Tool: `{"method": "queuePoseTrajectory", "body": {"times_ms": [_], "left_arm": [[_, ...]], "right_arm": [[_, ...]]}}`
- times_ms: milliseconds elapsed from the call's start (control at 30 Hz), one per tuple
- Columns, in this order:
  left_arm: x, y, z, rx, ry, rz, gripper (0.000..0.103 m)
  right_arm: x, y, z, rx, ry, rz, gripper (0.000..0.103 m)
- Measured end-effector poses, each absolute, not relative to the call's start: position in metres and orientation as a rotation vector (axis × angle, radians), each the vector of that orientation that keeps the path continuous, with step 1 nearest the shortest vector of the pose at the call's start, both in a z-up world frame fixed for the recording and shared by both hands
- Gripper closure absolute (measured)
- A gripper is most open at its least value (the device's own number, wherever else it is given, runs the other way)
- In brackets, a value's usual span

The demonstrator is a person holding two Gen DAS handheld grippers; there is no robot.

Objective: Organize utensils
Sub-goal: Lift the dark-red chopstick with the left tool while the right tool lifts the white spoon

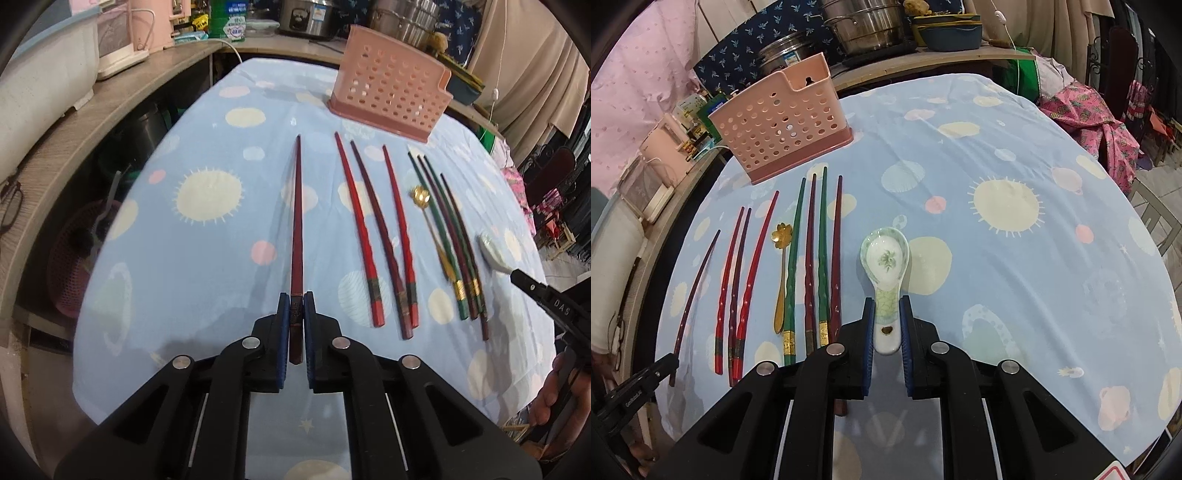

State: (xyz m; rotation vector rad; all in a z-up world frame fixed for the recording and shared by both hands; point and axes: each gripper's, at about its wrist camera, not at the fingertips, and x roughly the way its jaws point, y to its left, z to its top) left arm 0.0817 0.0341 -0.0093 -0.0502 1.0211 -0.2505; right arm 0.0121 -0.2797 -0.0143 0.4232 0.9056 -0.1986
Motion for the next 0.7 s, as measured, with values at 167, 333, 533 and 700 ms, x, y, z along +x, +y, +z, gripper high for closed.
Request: {"method": "queuePoseTrajectory", "body": {"times_ms": [167,333,533,700], "left_arm": [[0.086,0.035,0.015,-0.072,0.966,-0.255,0.096],[0.092,0.033,0.036,-0.091,0.920,-0.268,0.096],[0.098,0.029,0.047,-0.091,0.894,-0.273,0.096],[0.098,0.027,0.035,-0.084,0.923,-0.272,0.096]], "right_arm": [[0.013,-0.281,-0.008,0.425,0.887,-0.199,0.091],[0.014,-0.283,-0.003,0.429,0.872,-0.195,0.091],[0.014,-0.286,-0.005,0.435,0.879,-0.194,0.092],[0.011,-0.292,-0.019,0.467,0.907,-0.201,0.093]]}}
